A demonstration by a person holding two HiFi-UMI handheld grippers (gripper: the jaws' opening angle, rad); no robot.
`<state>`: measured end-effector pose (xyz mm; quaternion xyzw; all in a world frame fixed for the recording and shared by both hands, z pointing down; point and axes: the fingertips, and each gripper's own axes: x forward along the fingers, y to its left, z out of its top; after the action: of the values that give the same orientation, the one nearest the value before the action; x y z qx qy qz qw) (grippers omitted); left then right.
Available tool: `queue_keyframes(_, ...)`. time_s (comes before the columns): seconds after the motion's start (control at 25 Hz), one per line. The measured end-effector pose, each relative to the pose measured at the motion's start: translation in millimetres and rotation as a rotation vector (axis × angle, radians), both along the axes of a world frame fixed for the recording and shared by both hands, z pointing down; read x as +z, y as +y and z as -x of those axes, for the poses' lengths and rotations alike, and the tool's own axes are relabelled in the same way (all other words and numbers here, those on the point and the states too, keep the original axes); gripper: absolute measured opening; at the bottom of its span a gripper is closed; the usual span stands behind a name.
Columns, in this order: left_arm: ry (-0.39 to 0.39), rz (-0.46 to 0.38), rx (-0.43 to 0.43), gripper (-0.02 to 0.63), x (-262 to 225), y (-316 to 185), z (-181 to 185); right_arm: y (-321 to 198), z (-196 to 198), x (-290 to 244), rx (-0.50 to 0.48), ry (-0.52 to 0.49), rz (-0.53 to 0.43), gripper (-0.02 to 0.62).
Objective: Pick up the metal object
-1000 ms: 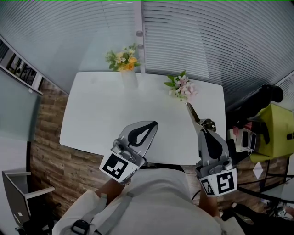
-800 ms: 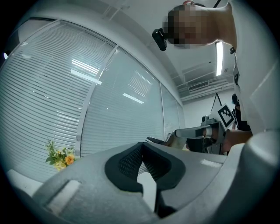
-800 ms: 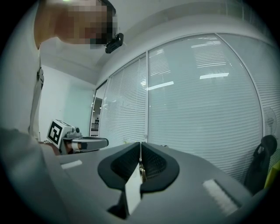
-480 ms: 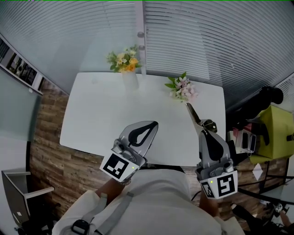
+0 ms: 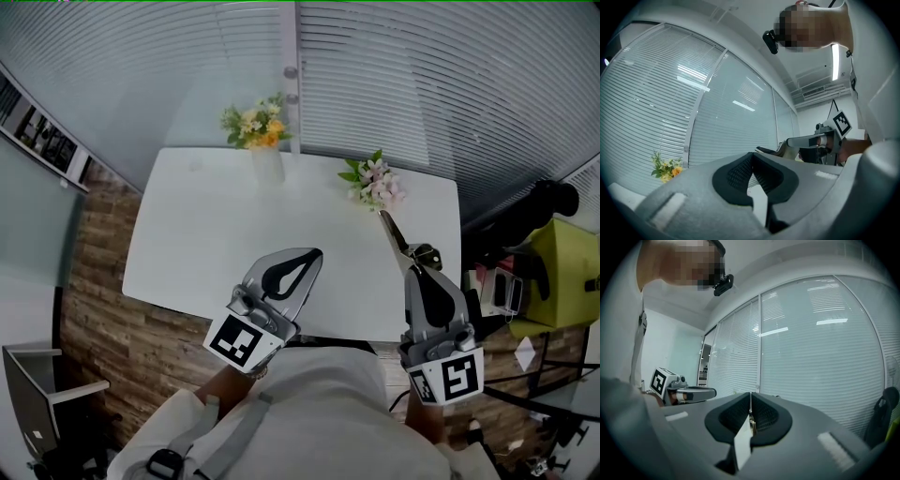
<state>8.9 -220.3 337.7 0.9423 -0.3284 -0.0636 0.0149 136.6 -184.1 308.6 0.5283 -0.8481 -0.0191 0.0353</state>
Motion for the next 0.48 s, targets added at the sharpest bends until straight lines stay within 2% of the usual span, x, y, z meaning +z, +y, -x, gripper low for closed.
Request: queue_keyframes(0.48, -0.001, 0.001, -0.006, 0.006, -1.0, 0.9, -1.9, 0.9, -4.7, -5.2, 0.004, -0.003, -0.01, 0.014)
